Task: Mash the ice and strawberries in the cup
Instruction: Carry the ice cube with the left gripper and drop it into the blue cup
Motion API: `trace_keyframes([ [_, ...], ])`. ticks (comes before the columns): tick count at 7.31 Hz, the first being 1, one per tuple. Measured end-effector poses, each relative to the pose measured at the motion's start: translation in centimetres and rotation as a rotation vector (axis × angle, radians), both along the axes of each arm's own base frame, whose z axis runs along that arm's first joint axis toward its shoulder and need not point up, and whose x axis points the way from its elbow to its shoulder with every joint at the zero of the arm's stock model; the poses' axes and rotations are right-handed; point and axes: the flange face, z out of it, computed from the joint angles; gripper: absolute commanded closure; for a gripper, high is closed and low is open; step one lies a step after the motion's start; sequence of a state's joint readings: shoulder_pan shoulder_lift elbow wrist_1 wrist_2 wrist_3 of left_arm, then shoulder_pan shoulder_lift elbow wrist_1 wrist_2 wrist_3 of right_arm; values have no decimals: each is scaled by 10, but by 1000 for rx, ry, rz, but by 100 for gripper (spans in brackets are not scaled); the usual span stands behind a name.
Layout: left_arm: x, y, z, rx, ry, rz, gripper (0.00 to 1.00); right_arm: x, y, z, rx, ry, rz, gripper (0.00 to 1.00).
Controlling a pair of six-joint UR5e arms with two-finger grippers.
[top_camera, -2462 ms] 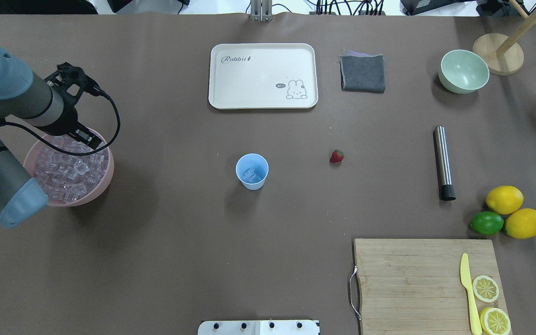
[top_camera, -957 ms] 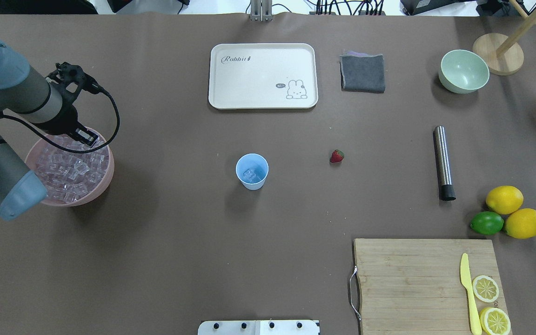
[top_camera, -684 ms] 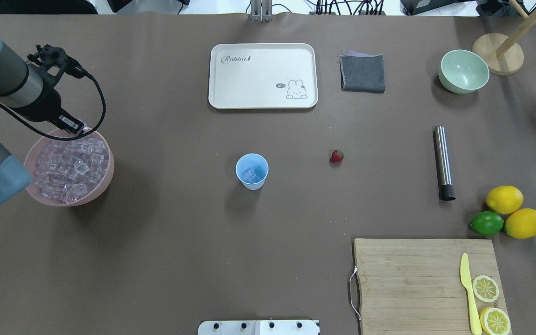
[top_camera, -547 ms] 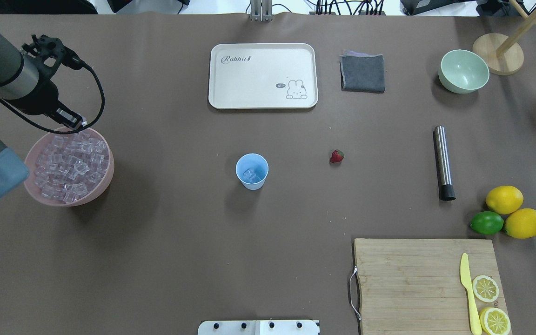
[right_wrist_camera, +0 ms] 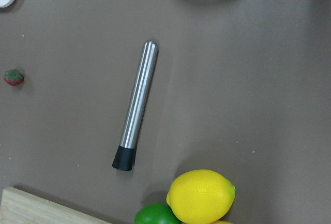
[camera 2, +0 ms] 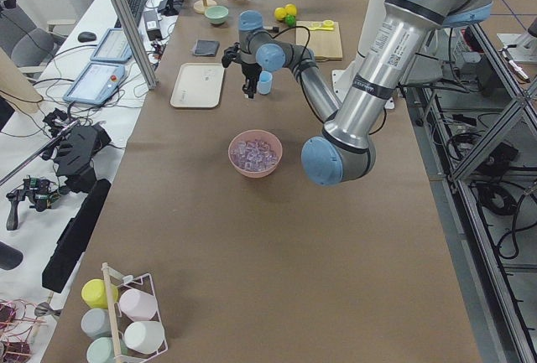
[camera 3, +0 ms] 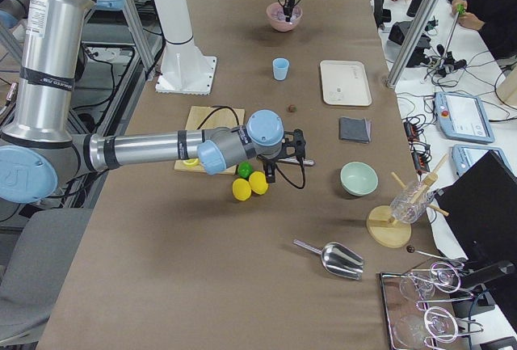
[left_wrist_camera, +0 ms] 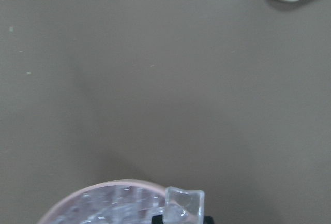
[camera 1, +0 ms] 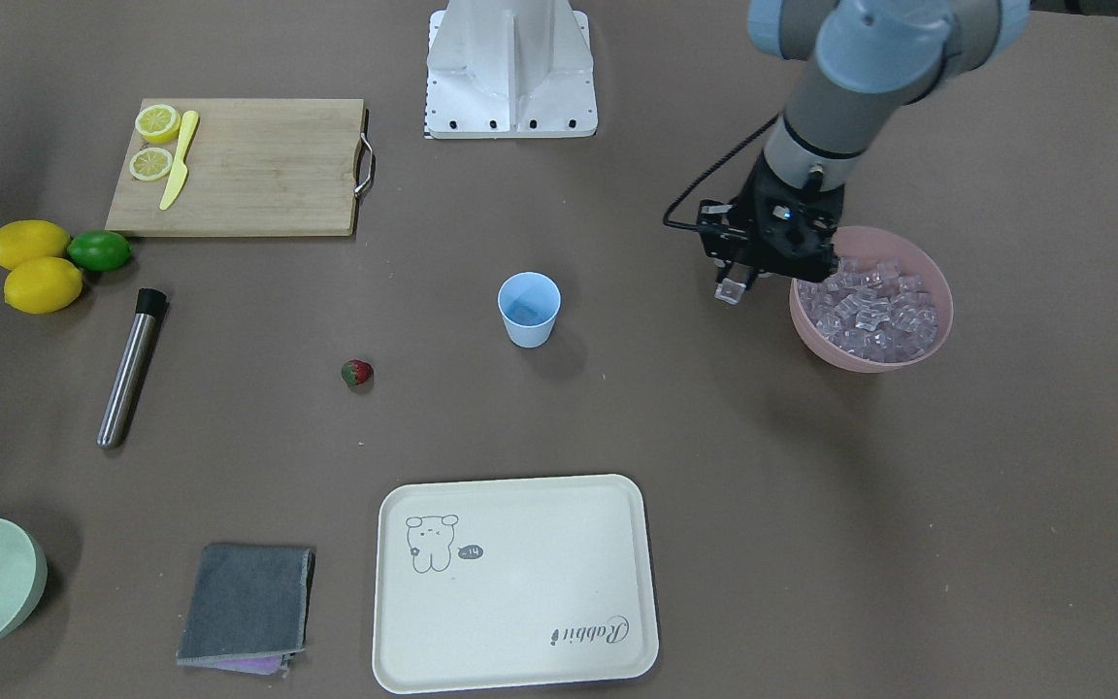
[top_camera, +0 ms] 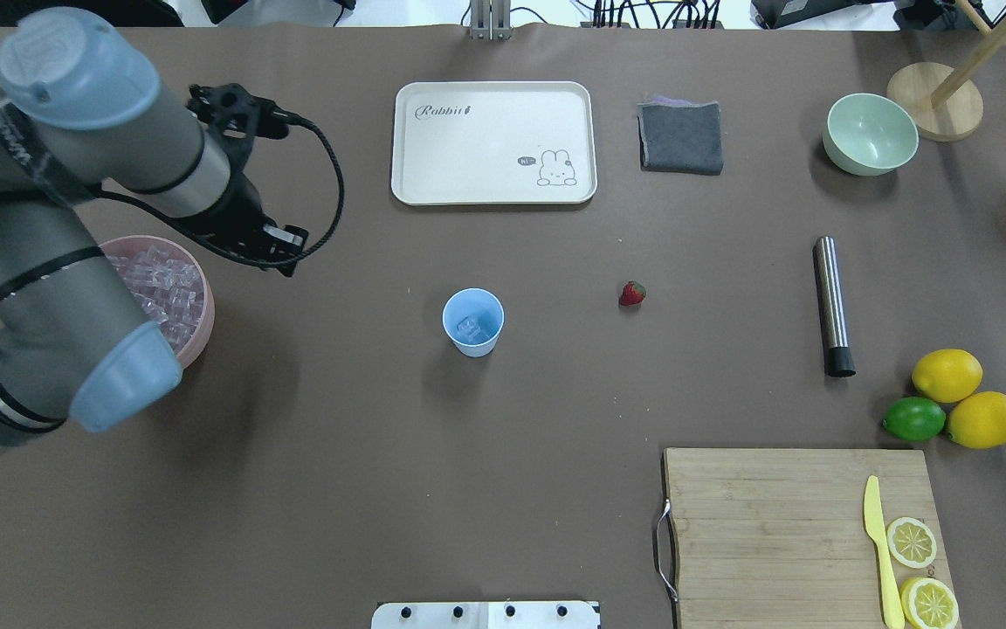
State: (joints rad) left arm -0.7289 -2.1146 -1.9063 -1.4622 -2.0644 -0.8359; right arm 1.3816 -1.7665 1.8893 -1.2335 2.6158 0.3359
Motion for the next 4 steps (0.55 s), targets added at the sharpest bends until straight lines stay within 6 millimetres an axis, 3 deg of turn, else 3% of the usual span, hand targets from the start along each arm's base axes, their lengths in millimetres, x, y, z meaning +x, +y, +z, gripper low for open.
trace_keyframes([
  [2,75,40,-45,-54,19,-45,100,-22,-24,-29,-19,-16,6,0],
  [4,127,49,-76,-87,23,-75,100,-56,-43,-62,-58,-34,3,0],
])
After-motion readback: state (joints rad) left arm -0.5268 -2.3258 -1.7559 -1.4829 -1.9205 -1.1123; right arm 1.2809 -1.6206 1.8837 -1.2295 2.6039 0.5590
